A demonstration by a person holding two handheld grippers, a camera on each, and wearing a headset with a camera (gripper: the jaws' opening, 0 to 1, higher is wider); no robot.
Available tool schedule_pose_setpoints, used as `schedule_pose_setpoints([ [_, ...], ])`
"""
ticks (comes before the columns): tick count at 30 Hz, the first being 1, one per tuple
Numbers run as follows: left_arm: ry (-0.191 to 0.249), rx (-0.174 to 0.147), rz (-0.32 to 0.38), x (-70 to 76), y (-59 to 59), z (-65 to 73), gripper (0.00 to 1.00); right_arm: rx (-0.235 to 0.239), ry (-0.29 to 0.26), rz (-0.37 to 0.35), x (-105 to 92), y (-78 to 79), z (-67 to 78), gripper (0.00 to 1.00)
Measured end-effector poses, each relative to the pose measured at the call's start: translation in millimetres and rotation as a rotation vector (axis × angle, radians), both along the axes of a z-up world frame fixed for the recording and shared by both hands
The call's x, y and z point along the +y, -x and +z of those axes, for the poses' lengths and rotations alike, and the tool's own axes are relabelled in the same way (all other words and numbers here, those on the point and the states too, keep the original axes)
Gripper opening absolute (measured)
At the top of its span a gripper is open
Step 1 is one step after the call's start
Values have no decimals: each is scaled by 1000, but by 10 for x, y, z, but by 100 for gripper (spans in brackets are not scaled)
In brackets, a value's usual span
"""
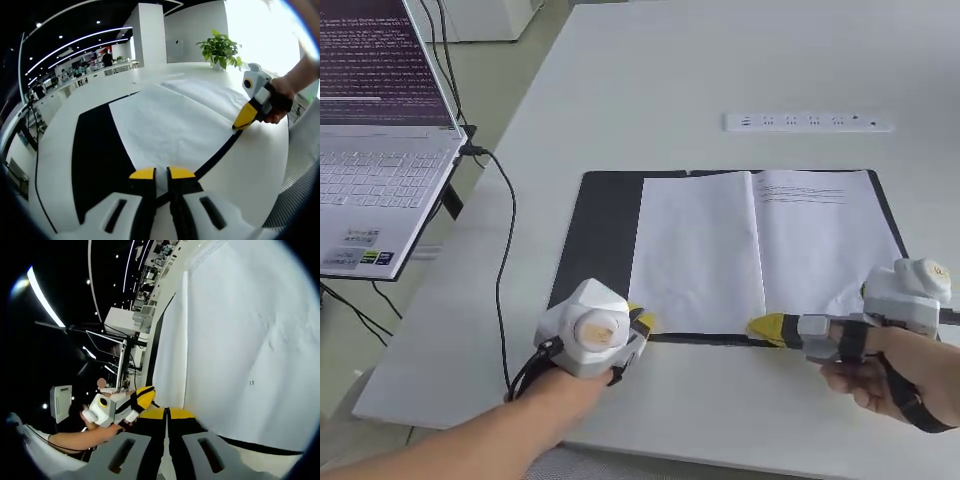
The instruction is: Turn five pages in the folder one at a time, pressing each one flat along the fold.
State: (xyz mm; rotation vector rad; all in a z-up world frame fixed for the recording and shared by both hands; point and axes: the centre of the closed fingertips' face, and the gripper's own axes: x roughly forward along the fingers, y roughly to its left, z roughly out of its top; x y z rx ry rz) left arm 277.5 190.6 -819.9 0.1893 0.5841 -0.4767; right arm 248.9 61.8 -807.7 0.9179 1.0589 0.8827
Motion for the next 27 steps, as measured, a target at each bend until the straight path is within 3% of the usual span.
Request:
schedule_pose_setpoints([
  [5, 4, 1, 5, -1, 6, 7, 7, 23, -11, -1, -9, 136, -2, 0],
  [10, 2, 5, 12, -3, 12, 19, 7, 6, -17, -7, -24, 278, 166, 0],
  [15, 1, 24, 34, 1, 14, 35, 7, -84, -4, -25, -82, 328, 430, 0],
  [19, 3, 61, 42, 14, 35, 43, 4, -161, 25, -66, -187, 336, 615, 0],
  [23, 37, 47, 55, 21, 51, 201, 7, -238, 71, -143, -366, 288, 807, 0],
  [26, 54, 34, 62, 20, 68, 330, 10, -348, 188, -180, -578, 285, 903, 0],
  [27, 76, 29, 64, 8, 82, 395, 10, -369, 202, -187, -615, 298, 938, 0],
])
